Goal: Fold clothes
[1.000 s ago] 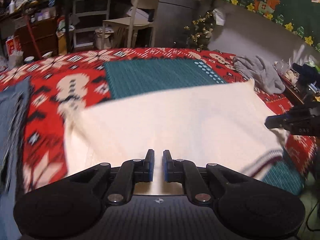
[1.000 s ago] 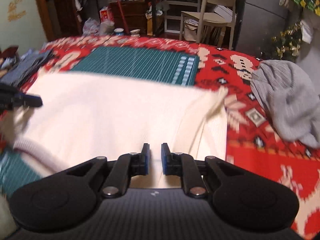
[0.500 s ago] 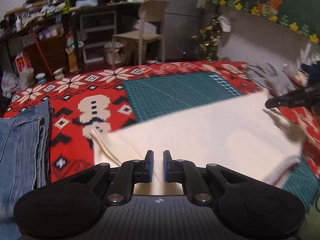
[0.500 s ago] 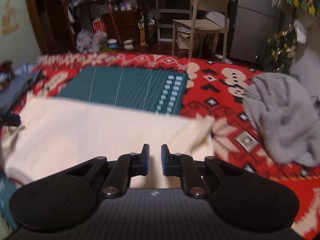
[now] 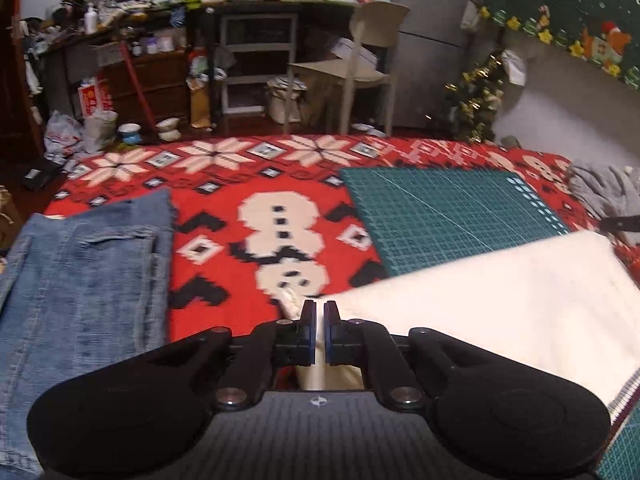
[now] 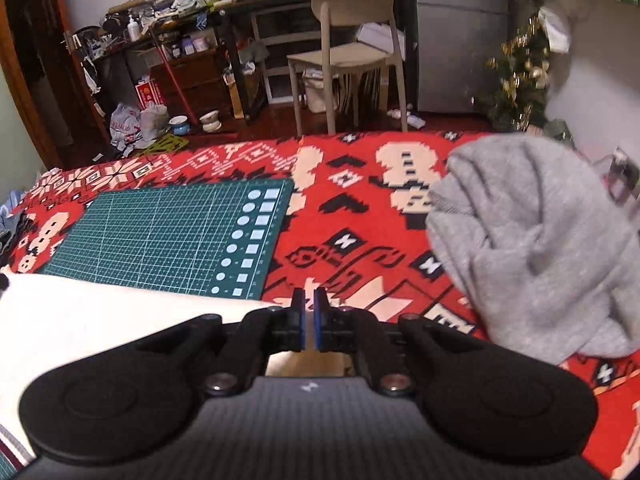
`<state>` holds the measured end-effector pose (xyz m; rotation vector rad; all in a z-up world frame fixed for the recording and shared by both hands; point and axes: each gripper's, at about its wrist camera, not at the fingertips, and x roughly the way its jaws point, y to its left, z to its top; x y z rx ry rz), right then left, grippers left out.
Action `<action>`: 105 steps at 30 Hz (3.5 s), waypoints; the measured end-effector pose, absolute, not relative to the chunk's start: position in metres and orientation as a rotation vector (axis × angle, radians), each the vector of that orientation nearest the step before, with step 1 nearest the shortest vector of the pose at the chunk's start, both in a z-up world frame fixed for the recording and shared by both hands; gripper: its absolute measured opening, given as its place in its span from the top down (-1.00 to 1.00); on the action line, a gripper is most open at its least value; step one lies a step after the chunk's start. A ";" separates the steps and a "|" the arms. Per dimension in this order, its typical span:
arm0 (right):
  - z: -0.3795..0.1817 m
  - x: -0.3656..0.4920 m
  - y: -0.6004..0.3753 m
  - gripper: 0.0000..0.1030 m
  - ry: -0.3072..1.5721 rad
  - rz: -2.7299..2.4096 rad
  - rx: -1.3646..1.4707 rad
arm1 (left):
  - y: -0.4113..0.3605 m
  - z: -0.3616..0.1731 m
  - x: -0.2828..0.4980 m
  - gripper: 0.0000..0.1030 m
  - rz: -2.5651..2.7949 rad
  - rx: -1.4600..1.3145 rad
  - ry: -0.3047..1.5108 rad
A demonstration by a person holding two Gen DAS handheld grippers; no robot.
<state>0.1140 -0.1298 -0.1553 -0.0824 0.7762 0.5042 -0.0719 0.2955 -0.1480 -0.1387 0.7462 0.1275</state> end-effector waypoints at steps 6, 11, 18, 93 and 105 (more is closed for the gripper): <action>-0.148 0.118 -0.149 0.53 0.738 0.431 -0.005 | 0.311 -0.139 -0.078 0.78 0.150 -0.213 0.720; -0.153 0.125 -0.149 0.39 0.793 0.452 0.056 | 0.301 -0.141 -0.069 0.30 0.132 -0.177 0.745; -0.167 0.123 -0.134 0.79 0.830 0.473 0.019 | 0.301 -0.151 -0.056 0.77 0.119 -0.195 0.782; -0.141 0.035 -0.157 0.89 0.858 0.530 -0.130 | 0.274 -0.151 -0.117 0.92 0.017 -0.195 0.785; -0.158 0.001 -0.154 0.89 0.920 0.579 -0.198 | 0.263 -0.155 -0.161 0.81 0.030 -0.154 0.820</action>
